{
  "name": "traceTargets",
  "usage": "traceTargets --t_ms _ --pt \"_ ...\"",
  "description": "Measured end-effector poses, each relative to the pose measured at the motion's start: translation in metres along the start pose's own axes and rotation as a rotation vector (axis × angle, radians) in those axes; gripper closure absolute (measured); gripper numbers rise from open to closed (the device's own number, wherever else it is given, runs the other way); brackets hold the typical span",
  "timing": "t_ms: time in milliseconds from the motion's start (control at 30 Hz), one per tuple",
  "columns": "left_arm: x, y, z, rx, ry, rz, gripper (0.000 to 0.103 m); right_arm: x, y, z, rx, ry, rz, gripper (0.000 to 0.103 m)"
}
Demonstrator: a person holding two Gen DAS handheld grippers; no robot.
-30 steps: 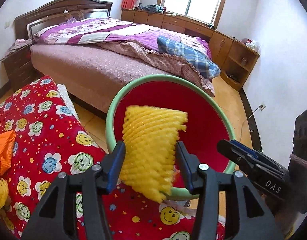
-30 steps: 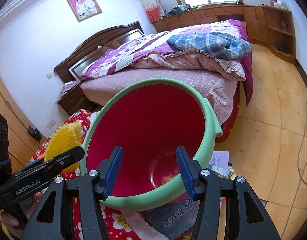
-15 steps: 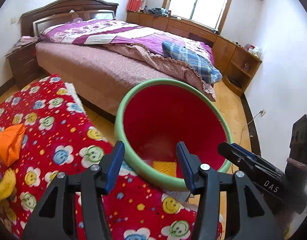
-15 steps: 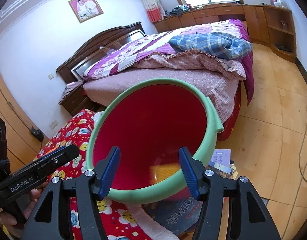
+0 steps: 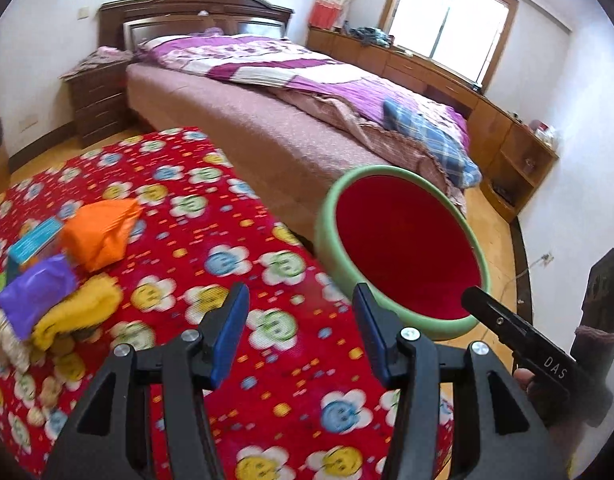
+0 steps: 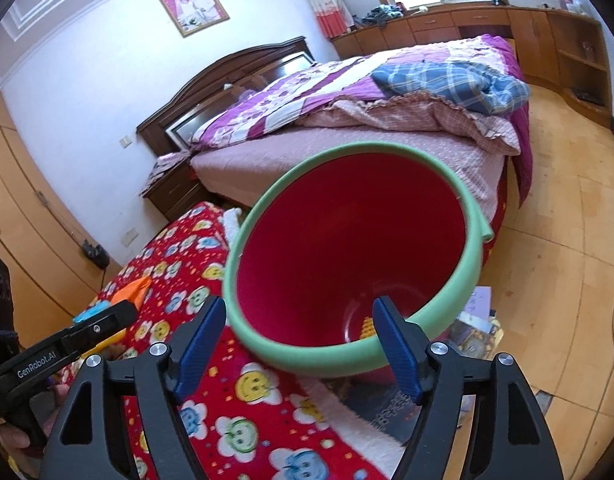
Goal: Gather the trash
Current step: 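Move both open tools back to the trash pile on the quilt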
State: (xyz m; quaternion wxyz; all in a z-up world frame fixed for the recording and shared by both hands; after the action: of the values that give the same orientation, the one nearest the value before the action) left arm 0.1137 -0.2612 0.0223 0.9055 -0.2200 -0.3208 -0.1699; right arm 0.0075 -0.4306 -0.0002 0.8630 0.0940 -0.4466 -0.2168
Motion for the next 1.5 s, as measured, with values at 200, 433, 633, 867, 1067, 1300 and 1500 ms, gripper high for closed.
traceTargets --t_ms 200,433,633,867,1067,1300,1500 --pt "-0.006 0.033 0.02 0.051 -0.021 0.051 0.049 -0.006 0.023 -0.002 0.027 0.014 0.027 0.024" --pt "-0.011 0.068 0.043 0.101 -0.051 0.099 0.049 -0.013 0.052 -0.006 0.045 0.03 0.073 0.023" --pt "-0.016 0.099 0.061 0.15 -0.078 0.139 0.049 -0.021 0.075 -0.014 0.068 0.051 0.103 0.022" --pt "-0.019 0.146 0.078 0.238 -0.108 0.187 0.049 -0.028 0.105 -0.023 0.119 0.069 0.135 0.022" --pt "-0.024 0.192 0.088 0.315 -0.107 0.226 0.049 -0.037 0.134 -0.035 0.129 0.098 0.188 0.021" --pt "-0.032 0.238 0.086 0.401 -0.081 0.257 0.049 -0.048 0.163 -0.049 0.127 0.117 0.233 0.021" --pt "-0.039 0.266 0.076 0.443 -0.058 0.281 0.049 -0.053 0.179 -0.058 0.121 0.123 0.259 0.021"
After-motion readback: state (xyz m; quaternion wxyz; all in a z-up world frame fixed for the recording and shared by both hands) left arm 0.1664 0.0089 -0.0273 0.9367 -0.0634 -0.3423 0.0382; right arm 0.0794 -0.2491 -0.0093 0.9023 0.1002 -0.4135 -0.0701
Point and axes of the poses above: each gripper's, at about its wrist camera, not at the fingertips, and z roughly against the way its jaws point, y to its left, x to its top, the point moved 6 cm from there along -z, roughly the way its jaws point, and after that the axes turned 5 degrees about z, right-handed, at the moved point
